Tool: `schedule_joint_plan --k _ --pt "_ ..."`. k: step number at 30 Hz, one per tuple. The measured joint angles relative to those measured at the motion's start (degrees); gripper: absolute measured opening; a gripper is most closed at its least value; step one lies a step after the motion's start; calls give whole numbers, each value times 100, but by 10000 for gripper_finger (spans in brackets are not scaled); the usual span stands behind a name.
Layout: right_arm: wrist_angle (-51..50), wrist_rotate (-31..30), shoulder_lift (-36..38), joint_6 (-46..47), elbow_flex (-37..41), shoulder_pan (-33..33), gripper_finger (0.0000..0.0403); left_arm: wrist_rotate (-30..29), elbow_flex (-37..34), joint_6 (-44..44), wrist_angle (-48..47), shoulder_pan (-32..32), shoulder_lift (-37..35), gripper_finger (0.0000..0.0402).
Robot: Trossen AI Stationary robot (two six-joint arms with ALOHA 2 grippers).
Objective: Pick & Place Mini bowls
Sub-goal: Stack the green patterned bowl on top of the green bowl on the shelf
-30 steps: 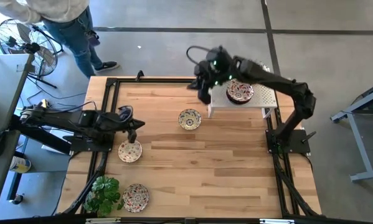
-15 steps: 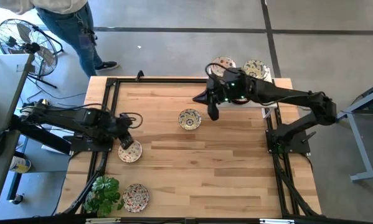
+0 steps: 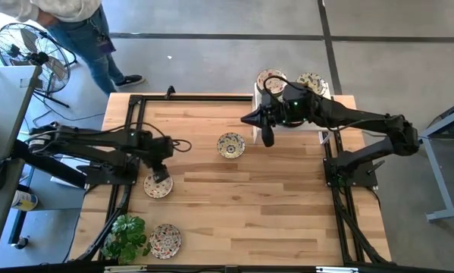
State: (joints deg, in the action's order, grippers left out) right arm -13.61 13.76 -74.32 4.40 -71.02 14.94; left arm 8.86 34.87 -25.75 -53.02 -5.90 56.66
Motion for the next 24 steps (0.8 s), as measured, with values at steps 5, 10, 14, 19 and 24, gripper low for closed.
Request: schedule_joint_plan --k 5,10,14,19,24 --pt "1 72 4 -35 0 0 2 -129 0 80 284 -13 334 172" --pt "-1 200 4 -97 0 0 1 -35 -2 194 275 -13 730 165" --pt "-6 215 4 -144 0 0 1 44 -2 279 285 -10 958 132" --pt "-34 294 4 -184 0 0 2 211 -2 349 370 -10 1027 46" --pt "-56 306 7 98 0 0 1 406 4 87 455 -13 893 18"
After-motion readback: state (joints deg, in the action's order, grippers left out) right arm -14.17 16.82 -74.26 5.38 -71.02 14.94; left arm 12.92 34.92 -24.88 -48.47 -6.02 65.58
